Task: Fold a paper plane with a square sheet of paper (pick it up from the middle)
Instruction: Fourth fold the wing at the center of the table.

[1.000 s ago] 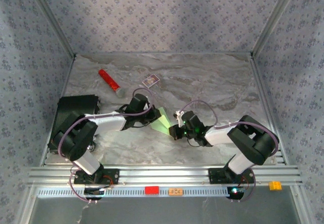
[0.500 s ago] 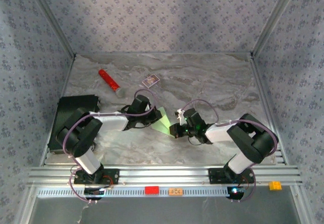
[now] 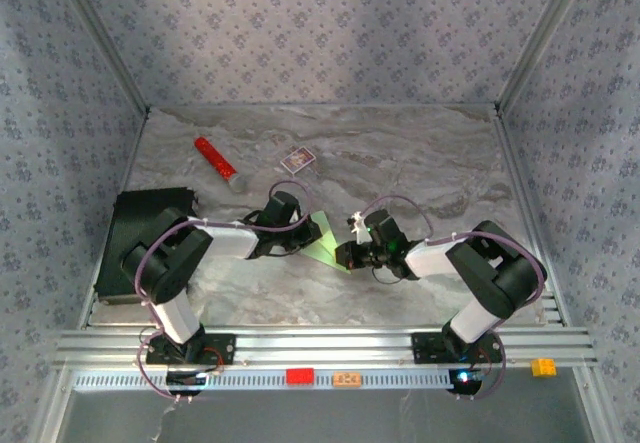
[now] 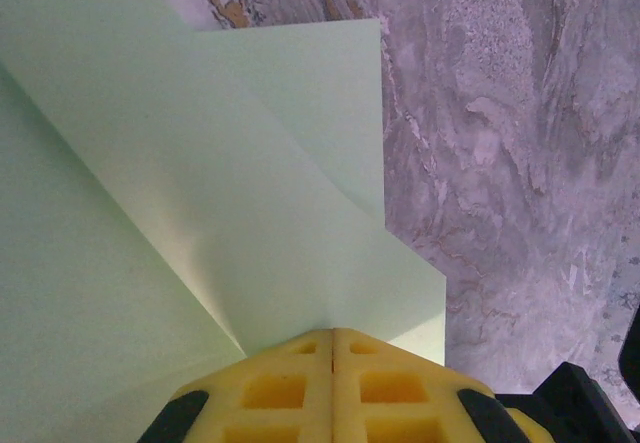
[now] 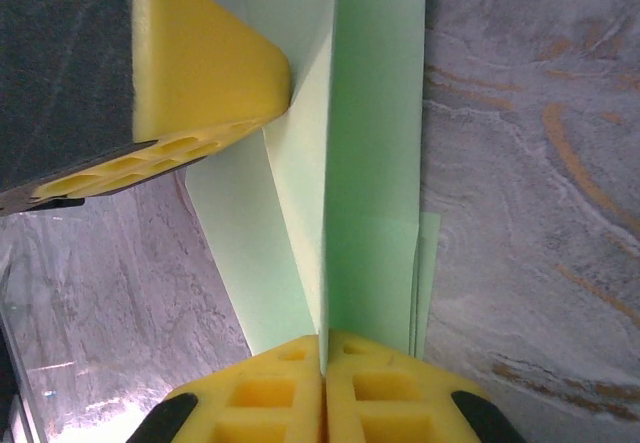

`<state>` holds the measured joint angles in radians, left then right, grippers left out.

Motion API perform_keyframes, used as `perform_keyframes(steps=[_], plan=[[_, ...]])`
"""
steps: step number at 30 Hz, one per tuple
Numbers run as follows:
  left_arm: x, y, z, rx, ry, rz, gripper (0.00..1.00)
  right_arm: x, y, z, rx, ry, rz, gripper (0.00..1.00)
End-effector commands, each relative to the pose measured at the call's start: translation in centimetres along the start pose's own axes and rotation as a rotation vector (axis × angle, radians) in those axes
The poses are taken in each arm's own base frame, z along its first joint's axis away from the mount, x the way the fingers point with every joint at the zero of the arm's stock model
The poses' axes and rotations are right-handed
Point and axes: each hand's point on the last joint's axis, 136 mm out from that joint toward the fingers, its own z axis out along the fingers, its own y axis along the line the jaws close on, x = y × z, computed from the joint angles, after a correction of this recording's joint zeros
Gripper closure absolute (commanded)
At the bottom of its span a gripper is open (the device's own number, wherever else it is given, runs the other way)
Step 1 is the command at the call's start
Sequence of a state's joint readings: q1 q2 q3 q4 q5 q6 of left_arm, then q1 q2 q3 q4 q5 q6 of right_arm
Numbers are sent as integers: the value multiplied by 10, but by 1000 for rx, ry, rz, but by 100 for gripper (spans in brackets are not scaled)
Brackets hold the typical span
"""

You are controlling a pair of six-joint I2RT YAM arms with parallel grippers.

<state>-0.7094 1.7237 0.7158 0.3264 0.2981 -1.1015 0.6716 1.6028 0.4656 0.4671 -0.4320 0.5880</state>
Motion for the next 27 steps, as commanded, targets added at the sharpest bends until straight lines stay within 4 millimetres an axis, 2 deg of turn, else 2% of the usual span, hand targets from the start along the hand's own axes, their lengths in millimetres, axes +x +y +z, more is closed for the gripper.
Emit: perform_keyframes(steps=[1,27], plan=[[-4,-7,4,10,-17,10,94,37,-21,6,74,136,80,89],[-2,-3,16,-15,17,33,94,38,-24,6,84,148,107,86]])
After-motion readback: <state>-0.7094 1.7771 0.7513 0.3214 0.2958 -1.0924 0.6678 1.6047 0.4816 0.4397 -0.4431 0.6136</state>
